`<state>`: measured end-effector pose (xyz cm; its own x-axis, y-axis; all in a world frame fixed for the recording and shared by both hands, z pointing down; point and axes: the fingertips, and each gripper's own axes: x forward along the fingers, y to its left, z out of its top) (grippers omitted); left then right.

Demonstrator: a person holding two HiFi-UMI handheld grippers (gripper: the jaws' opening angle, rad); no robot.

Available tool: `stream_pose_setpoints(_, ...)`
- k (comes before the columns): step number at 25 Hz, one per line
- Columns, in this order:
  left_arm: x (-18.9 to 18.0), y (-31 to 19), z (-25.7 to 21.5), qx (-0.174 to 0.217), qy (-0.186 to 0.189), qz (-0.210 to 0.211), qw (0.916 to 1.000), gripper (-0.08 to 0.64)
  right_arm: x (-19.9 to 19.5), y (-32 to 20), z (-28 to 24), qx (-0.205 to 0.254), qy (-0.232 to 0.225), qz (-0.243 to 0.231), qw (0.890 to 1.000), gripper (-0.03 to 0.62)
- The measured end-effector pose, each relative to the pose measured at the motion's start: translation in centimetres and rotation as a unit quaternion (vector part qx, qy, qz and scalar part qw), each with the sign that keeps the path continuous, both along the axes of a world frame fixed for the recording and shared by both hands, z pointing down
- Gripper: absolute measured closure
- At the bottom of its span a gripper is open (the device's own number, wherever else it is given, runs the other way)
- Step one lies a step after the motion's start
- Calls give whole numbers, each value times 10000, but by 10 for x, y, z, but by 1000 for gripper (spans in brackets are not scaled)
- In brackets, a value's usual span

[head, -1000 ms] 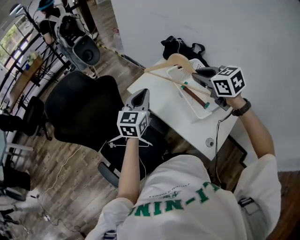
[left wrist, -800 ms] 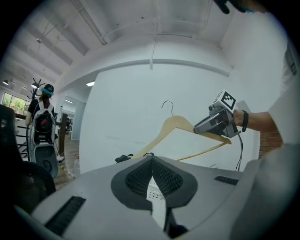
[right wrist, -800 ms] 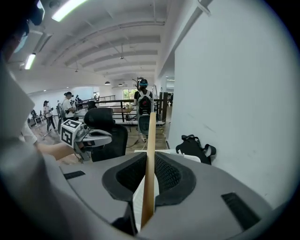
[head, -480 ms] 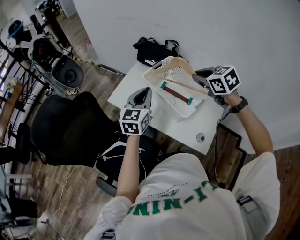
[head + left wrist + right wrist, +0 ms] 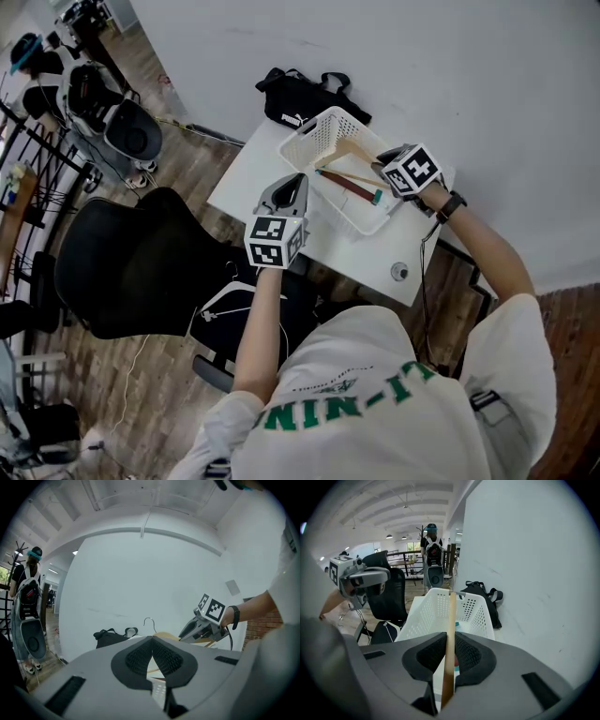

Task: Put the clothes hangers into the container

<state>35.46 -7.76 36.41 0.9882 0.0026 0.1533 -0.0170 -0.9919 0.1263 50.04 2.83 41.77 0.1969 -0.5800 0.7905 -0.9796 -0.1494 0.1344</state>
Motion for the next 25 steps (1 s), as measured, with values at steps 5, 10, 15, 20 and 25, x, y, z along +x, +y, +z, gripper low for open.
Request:
stream_pose_setpoints(5,1,-3,9,-61,-55,-60,9999,545,-4,-22,23,-84,86,-40,9999,526)
stream_pose_setpoints(10,-4,-5,21,-114,-178,-126,9997,545,-15,-31,36,-222,31,-188,9996,523)
stream_pose_setpoints(15,-14,-4,30,-148,-252,-193,9994,545,-30,-27,52,-393,-167,-375,9984,503)
stream_pose_setpoints(20,-25,-3,29,-152,-259,-260,9992,545,-53,-28,54,-481,-274,-643,9964,318)
stream_pose_setpoints(25,-42,-4,26,-145,-243,-379,9989,546,-75,-33,40,-336,-287,-843,9955,282)
